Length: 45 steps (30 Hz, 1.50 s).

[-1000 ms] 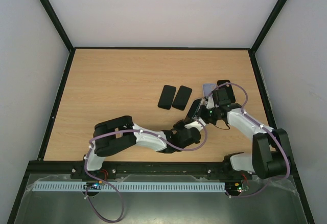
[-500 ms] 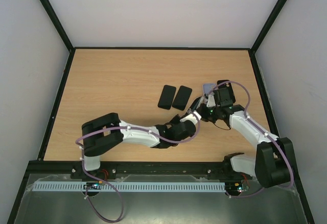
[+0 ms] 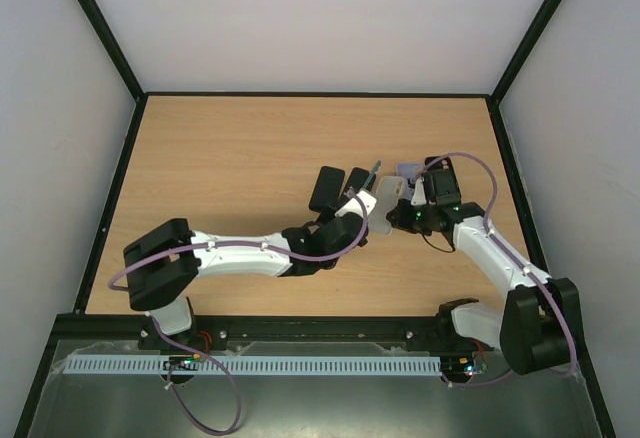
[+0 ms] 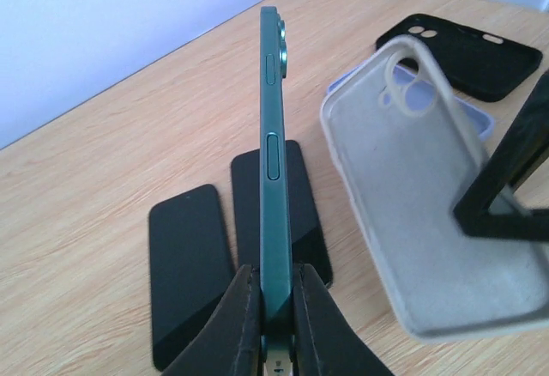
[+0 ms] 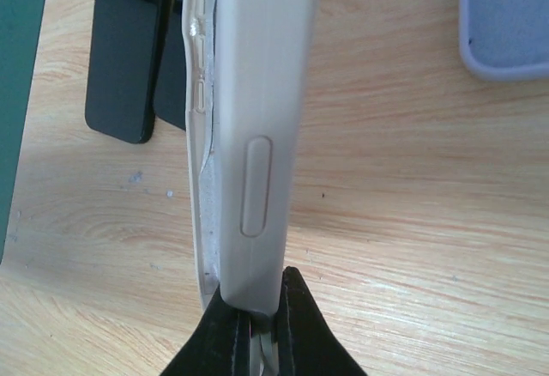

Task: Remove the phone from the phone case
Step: Remove the phone case from the phone, then place the phone at the center of the board.

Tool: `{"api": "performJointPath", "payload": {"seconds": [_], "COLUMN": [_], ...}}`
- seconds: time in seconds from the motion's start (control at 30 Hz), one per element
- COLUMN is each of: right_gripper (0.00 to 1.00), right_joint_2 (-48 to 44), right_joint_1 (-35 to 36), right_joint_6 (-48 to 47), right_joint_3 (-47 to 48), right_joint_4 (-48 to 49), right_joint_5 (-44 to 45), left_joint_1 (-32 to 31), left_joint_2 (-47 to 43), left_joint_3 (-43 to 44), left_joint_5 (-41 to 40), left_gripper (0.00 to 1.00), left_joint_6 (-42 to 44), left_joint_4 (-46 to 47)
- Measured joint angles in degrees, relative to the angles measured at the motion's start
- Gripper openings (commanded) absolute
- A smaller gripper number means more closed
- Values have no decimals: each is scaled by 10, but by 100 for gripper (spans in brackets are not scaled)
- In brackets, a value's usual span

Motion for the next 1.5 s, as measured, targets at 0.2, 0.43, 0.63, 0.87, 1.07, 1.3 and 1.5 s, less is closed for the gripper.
{"api": "performJointPath", "payload": {"seconds": [0.2,0.43,0.63,0.87,1.07,1.3,1.5], "right_gripper": [2,2,2,2,2,2,2], "right_joint_2": [0,-24,-42,-95,-117,-125,-127], "right_joint_1": [0,-1,-1,-1,-1,-1,-1], "right_joint_6": [-26,-75,-93,-111,-121,-122,-122], "right_joint_3": [46,39,30,9,2,0,-2], "right_joint_4": [-11,42,68,81,82,83,83], "right_joint_5": [25,61,79,97,100,101,103], "left_joint_1": [8,65,113,146,168,185,186], "left_joint_2": [-31,-81,-73,5,58,101,103], "left_joint_3": [-25,-90,-118,-118,-109,-107,-106], "left_joint_5": [-44,-87,-114,-131,-129,-124,-110], "left_gripper": [2,2,2,3,2,12,38], "left_joint_6": [28,126,233,348,384,386,355], "left_joint_4": [-39,-48,-24,59,83,84,75]}}
